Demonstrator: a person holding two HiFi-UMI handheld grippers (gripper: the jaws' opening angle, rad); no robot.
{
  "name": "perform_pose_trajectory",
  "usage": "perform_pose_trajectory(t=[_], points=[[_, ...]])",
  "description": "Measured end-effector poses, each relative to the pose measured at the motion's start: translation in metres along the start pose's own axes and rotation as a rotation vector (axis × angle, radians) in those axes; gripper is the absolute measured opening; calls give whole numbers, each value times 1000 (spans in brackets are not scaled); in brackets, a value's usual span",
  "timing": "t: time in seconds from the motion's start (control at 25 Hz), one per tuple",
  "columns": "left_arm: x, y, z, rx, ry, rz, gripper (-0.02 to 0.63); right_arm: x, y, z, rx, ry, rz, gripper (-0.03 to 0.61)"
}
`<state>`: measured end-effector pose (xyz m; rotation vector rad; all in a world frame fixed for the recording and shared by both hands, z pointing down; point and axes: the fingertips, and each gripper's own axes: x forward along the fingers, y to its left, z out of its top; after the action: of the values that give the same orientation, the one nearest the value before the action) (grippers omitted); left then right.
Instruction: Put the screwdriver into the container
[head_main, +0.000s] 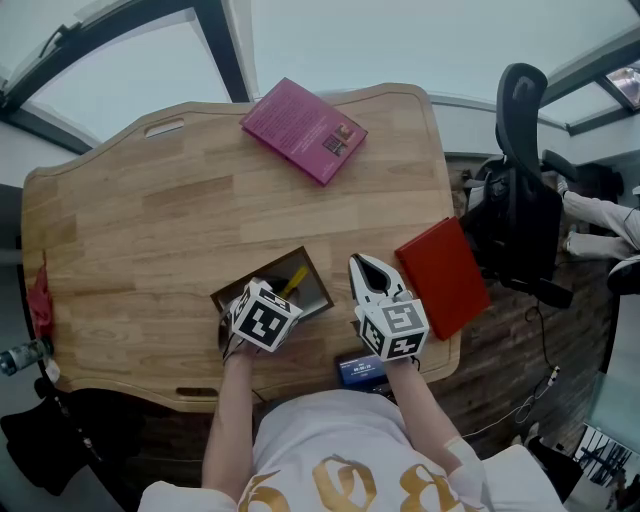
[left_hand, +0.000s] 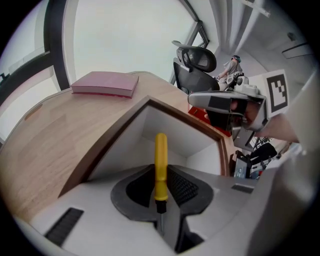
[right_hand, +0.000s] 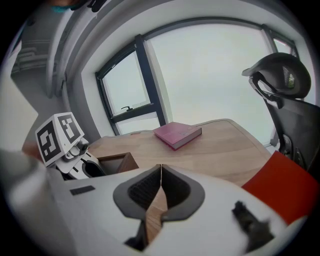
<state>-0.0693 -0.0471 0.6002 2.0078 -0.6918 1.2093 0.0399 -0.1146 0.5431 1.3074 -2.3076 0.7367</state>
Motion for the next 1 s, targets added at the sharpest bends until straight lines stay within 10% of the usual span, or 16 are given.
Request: perform_pose_trajectory(t=[1.0], points=[[14,-2,-11,-56,130,-70,80,7,-15,-8,5,23,-5,32]])
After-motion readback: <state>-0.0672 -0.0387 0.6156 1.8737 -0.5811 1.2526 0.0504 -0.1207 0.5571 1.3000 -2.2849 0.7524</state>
